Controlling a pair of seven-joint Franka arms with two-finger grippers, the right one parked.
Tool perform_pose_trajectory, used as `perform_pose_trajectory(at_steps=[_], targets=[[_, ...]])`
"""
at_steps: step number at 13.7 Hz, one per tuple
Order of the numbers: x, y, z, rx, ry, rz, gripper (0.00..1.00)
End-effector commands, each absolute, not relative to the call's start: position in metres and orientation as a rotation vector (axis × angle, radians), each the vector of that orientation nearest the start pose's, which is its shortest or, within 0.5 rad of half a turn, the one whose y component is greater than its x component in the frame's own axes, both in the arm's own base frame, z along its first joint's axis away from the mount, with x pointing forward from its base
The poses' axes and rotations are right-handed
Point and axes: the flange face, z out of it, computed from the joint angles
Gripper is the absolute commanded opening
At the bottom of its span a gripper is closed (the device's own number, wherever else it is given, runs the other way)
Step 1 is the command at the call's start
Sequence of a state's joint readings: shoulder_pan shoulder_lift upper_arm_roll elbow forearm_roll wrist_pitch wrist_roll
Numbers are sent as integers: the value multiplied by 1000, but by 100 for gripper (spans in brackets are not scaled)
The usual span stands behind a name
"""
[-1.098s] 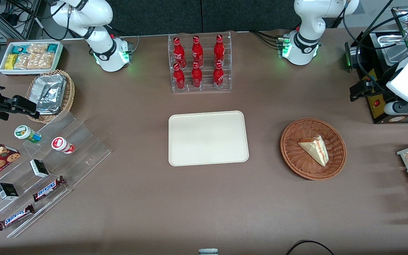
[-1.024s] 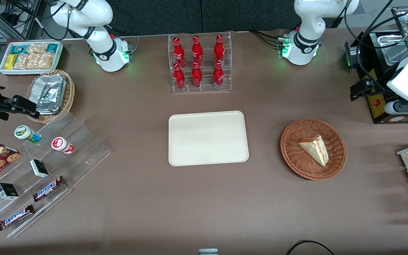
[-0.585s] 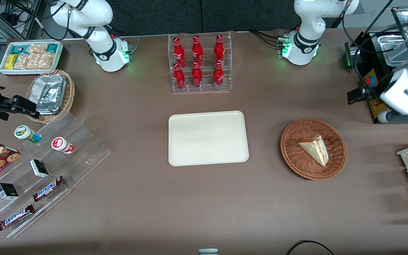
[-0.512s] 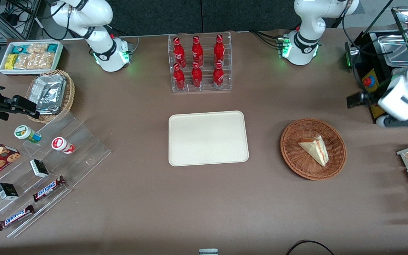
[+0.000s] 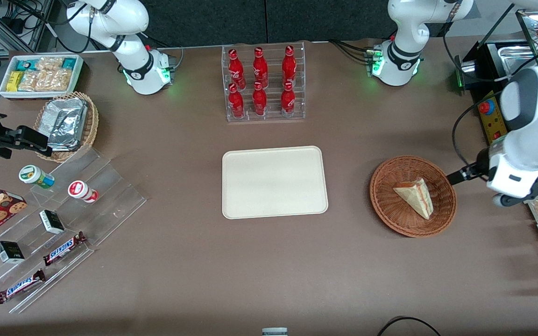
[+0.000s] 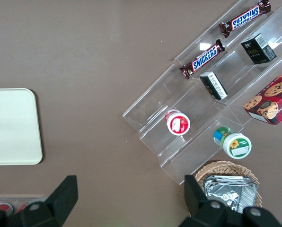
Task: Place sandwich from basket to tray
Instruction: 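Move the left gripper over the wrapped sandwich in the wicker basket and lower it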
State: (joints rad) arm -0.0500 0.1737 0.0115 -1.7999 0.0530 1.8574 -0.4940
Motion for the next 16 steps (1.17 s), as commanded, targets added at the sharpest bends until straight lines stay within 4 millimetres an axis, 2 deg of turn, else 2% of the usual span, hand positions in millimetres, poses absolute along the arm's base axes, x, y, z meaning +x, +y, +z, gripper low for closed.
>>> perform_pose_trajectory(at_steps=[1, 3, 5, 7, 13, 16], targets=[[584, -22, 412, -2954, -803, 93, 100], [576, -24, 386, -2940, -877, 69, 100], [569, -37, 363, -2941, -911, 32, 100], [563, -37, 348, -2947, -930, 1, 100], [549, -36, 315, -2952, -952, -16, 100], [548, -36, 308, -2950, -966, -10, 100]])
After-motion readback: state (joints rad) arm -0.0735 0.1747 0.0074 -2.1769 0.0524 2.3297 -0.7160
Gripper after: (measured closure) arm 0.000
